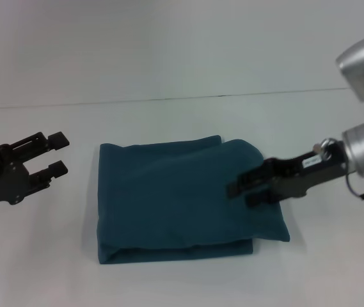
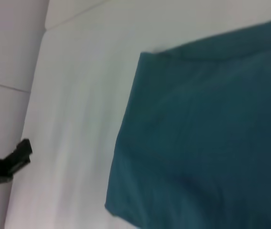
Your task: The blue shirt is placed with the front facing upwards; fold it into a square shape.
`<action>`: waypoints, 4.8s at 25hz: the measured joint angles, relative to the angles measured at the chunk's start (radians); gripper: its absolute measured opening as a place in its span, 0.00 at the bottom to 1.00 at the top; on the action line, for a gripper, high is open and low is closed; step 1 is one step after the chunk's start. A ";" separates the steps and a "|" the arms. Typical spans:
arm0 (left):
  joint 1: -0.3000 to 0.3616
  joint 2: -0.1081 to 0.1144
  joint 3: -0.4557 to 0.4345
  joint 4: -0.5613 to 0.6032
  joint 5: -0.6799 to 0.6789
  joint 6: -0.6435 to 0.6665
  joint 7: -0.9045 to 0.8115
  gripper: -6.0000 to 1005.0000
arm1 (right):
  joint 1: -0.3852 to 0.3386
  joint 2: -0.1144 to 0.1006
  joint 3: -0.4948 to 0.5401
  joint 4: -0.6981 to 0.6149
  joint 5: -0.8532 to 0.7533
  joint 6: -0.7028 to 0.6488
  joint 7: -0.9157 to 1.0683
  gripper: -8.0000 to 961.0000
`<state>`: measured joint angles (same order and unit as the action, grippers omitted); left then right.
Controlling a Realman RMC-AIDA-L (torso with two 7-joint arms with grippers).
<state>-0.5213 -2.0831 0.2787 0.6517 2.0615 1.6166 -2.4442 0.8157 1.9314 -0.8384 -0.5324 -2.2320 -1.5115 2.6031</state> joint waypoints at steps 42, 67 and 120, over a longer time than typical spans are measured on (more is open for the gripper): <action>0.108 -0.040 0.207 0.147 0.127 0.258 0.950 0.74 | -0.278 0.157 -0.051 -0.154 0.195 -0.043 -1.001 0.99; 0.113 -0.061 0.293 0.066 0.167 0.134 1.000 0.73 | -0.200 0.165 -0.129 0.049 0.218 -0.055 -1.251 0.98; 0.106 -0.068 0.255 -0.002 0.141 0.182 1.030 0.73 | -0.305 0.156 -0.102 0.109 0.361 -0.072 -1.414 0.98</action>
<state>-0.4157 -2.1511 0.5339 0.6501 2.2021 1.7982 -1.4142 0.5105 2.0877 -0.9403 -0.4233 -1.8715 -1.5837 1.1888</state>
